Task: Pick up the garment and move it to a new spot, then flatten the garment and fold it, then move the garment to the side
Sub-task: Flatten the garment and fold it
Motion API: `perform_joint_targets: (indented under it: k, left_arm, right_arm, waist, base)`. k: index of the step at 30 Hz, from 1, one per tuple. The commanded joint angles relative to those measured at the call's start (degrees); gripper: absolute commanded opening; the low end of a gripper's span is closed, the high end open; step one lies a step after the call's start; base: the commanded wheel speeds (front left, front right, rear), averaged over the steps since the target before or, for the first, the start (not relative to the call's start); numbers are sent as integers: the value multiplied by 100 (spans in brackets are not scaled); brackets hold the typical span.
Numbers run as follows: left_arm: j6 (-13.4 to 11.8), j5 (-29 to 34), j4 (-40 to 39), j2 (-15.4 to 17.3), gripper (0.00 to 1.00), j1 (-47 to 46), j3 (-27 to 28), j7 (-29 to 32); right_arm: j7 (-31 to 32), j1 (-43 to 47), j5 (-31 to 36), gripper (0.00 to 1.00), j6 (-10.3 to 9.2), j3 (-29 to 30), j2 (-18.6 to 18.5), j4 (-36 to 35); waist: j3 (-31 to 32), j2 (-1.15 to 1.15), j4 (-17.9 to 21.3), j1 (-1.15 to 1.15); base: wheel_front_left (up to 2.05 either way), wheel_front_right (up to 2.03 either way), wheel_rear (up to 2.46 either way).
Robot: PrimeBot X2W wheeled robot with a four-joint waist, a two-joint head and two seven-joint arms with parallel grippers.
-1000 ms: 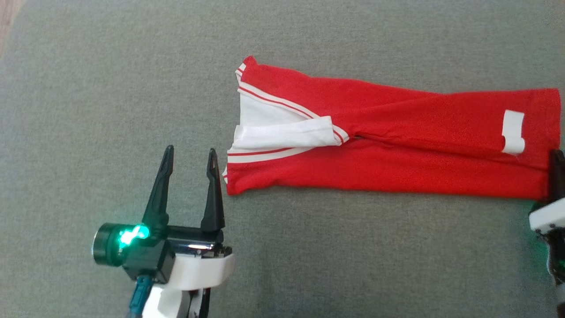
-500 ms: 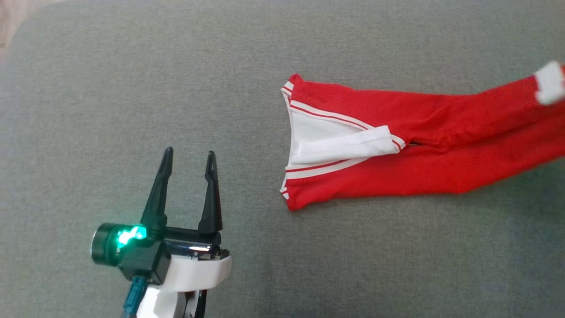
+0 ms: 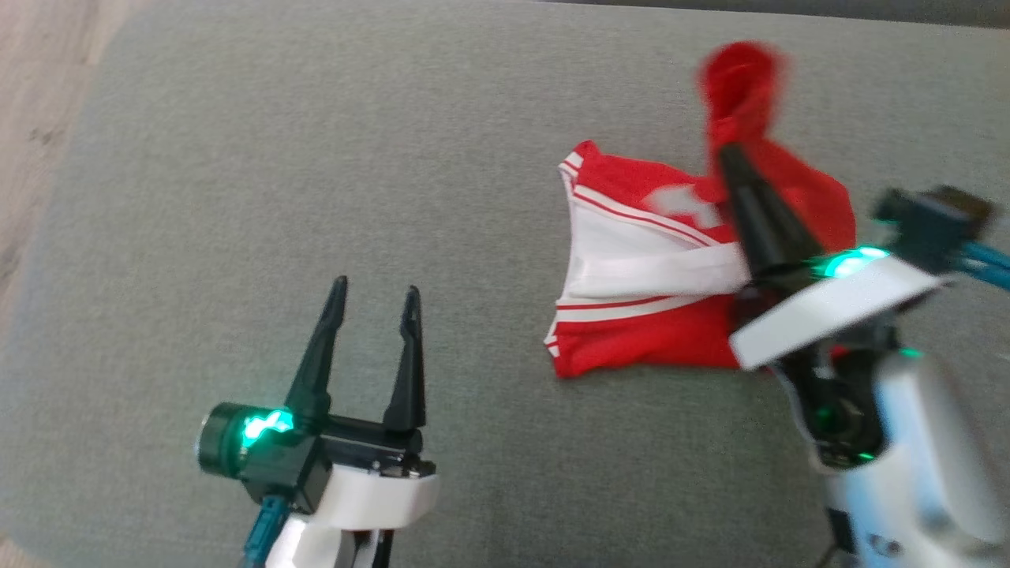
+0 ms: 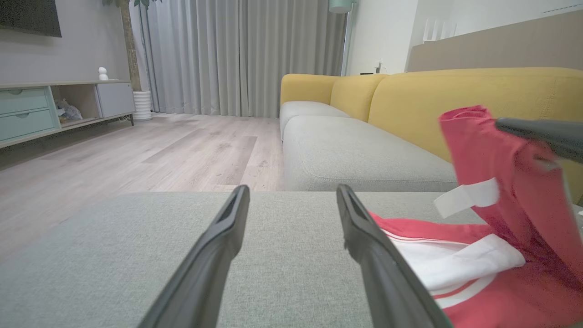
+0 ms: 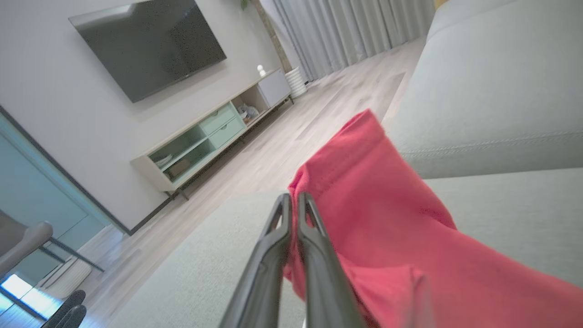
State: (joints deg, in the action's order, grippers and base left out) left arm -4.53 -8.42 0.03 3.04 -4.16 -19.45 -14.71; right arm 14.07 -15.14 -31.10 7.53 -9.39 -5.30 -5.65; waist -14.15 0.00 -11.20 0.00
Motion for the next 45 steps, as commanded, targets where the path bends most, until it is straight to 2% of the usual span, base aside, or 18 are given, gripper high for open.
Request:
perform_joint_targets:
  k: [1,6,9,13,16,22,23,26,31,38,39,40,41,45]
  left_arm:
    - [-14,-51,-143,-14,100,-74,96,-29]
    - [-35,-170,-86,-15,100,-115,-58,-29]
    - [-51,-208,-57,-15,100,-130,-94,-29]
    - [-86,-226,-43,-15,100,-122,-82,-29]
    - [-117,-215,-15,-15,100,-96,-12,-29]
    - [-245,-451,-27,-16,100,21,287,-29]
    - [-259,-628,-32,-16,100,76,392,-29]
    - [-228,-736,-70,-16,100,149,514,-29]
    - [-182,-668,-78,-16,100,357,644,-29]
    - [-125,-562,-45,-16,100,611,588,-29]
    - [-114,-565,-50,-16,100,619,560,-29]
    - [-113,-564,-58,-16,100,619,536,-29]
    - [-117,-567,-67,-16,100,615,510,-29]
    - [-173,-605,-122,-16,100,579,377,-29]
  right_arm:
    - [-77,-312,86,0,-4,-245,98,-45]
    - [-320,-543,200,0,-4,-676,226,839]
    - [-475,-620,126,100,-4,-825,238,1240]
    - [-654,-670,-207,100,-4,-1041,240,1291]
    - [-797,-637,-123,100,-4,-959,199,1026]
    - [-1424,-118,-44,100,-4,-314,-483,359]
    - [-1727,121,-8,100,-4,-83,-757,286]
    - [-2248,540,233,100,-4,164,-1103,431]
    - [-2816,1226,342,100,-4,411,-1081,1013]
    - [-2902,1557,159,100,-4,165,-988,1510]
    - [-2903,1520,125,84,-4,99,-1029,1541]
    - [-2904,1465,91,13,-4,19,-1078,1591]
    - [-2904,1392,48,0,-4,-101,-1138,1661]
    - [-2637,881,-253,0,-4,-503,-1294,2051]
  waist:
    - [-18,0,-109,0]
    - [-54,0,-327,0]
    - [-75,0,-410,0]
    - [-74,0,-412,0]
    - [-16,0,-321,0]
    - [228,0,10,0]
    - [342,0,115,0]
    - [534,0,241,0]
    - [862,0,385,0]
    - [1103,0,319,0]
    - [1108,0,270,0]
    - [1106,0,209,0]
    - [1101,0,136,0]
    - [1027,0,-244,0]
  base:
    - [0,0,0]
    - [0,0,0]
    - [0,0,0]
    - [0,0,0]
    - [0,0,0]
    - [0,0,0]
    - [0,0,0]
    - [0,0,0]
    - [0,0,0]
    - [0,0,0]
    - [0,0,0]
    - [0,0,0]
    - [0,0,0]
    - [0,0,0]
